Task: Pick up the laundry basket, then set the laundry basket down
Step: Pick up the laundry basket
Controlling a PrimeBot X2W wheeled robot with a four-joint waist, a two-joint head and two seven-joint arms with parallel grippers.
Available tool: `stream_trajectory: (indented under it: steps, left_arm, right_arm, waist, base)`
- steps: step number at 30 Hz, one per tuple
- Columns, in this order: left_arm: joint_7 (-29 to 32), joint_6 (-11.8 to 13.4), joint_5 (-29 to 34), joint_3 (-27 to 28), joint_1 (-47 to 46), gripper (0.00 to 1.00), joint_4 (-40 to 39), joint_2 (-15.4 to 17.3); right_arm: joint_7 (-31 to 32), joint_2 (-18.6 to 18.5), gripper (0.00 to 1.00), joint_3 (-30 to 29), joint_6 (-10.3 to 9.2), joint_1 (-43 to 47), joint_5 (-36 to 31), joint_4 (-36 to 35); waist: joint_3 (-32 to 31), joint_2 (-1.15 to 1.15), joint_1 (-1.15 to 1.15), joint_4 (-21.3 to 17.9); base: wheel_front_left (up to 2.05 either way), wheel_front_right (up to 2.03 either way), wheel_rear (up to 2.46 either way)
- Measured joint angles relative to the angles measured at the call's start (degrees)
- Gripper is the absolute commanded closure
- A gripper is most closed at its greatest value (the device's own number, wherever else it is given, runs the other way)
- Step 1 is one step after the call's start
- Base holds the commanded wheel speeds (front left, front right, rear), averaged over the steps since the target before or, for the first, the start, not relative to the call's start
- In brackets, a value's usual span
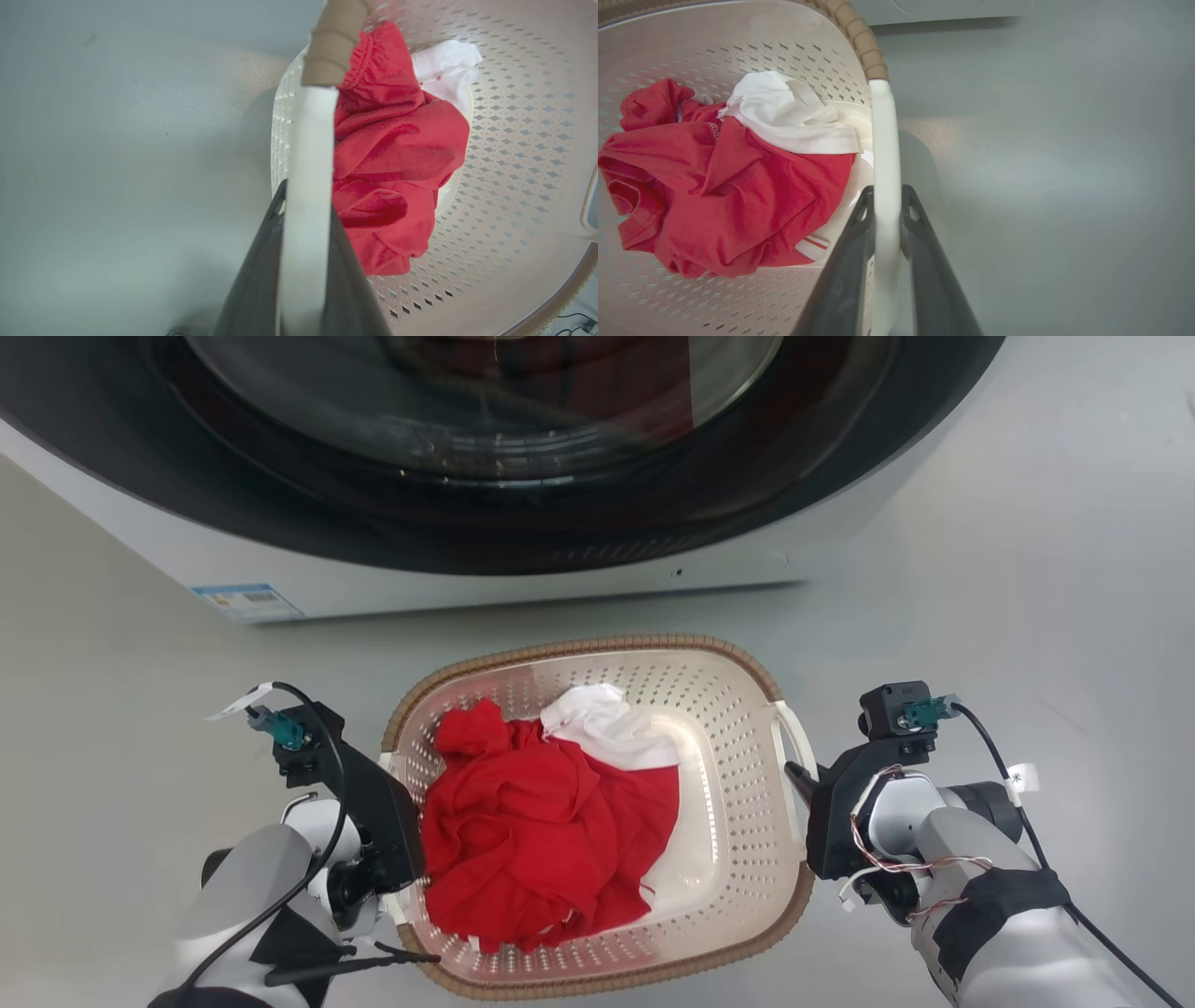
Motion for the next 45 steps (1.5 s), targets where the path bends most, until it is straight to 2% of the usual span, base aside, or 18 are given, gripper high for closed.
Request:
stream_trajectory:
  steps: [22,45]
  left_arm:
    - [10.91,0.00,-4.86,-0.30,1.92,1.00,2.66,0.66]
    - [15.23,0.00,-8.28,-1.05,7.94,1.00,3.63,0.93]
  right_arm:
    - [14.00,0.32,1.00,2.56,0.42,-0.46,9.59,4.17]
    - [22.57,0.73,1.00,4.65,0.44,1.38,15.79,7.42]
  waist:
    - [-14.32,0.00,0.00,-0.50]
    - [-25.52,0.00,0.00,-1.53]
  base:
    - [0.00,0.00,0.00]
    - [0.00,0.00,0.00]
